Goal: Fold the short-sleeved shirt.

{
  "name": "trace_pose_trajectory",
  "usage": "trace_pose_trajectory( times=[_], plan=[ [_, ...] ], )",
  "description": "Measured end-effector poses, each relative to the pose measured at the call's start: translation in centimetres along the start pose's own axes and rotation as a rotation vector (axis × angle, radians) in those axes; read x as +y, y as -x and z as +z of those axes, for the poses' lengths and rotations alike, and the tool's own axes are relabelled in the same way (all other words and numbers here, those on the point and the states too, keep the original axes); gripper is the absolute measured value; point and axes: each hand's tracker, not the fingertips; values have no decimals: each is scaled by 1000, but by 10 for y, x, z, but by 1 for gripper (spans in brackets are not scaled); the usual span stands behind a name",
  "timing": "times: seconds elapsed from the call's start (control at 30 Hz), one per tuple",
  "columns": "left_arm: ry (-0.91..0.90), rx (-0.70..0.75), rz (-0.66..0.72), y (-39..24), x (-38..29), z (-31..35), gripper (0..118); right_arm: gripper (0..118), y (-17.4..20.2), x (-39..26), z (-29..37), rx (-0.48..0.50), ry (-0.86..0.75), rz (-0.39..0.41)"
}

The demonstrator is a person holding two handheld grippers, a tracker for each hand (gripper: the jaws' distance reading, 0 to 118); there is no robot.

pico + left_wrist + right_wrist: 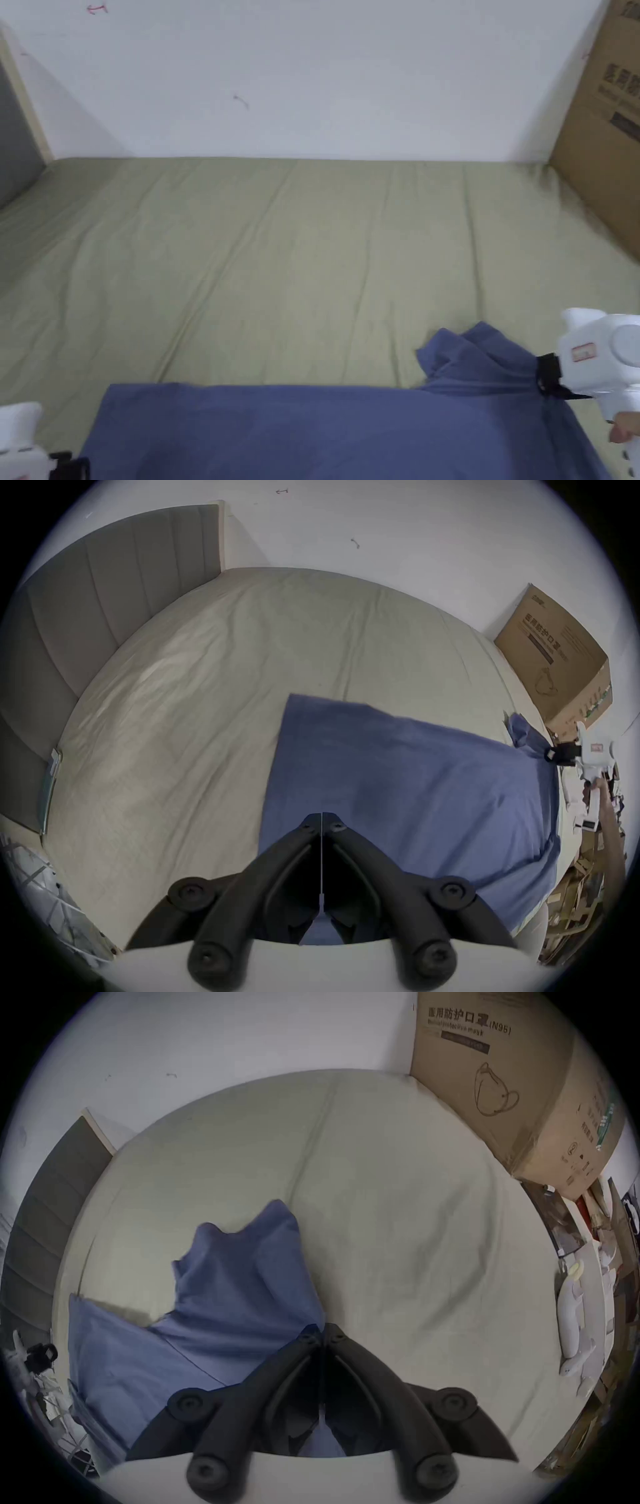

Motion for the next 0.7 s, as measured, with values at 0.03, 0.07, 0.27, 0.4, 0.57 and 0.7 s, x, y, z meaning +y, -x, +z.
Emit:
trace_pose_trajectory(
  times=[0.03,0.07,0.27,0.4,0.57,0.7],
  plan=[
    [-9,0,0,2,7,-3,1,0,1,0,2,0,-6,7],
    [-20,6,7,4,18,-8,2,0,3,0,3,0,-9,11],
    [-16,-1,76,15,86,-68,116,0,2,1,-8,-10,10,19],
    [69,30,60,9,107,-113,106,0,-2,-1,-16,-7,23,11],
    [122,80,-45,-4,94,-147,56,0,-2,1,-20,-5,35,5],
    [134,36,-76,-4,101,-124,2,0,-1,4,-7,0,20,6]
  ],
)
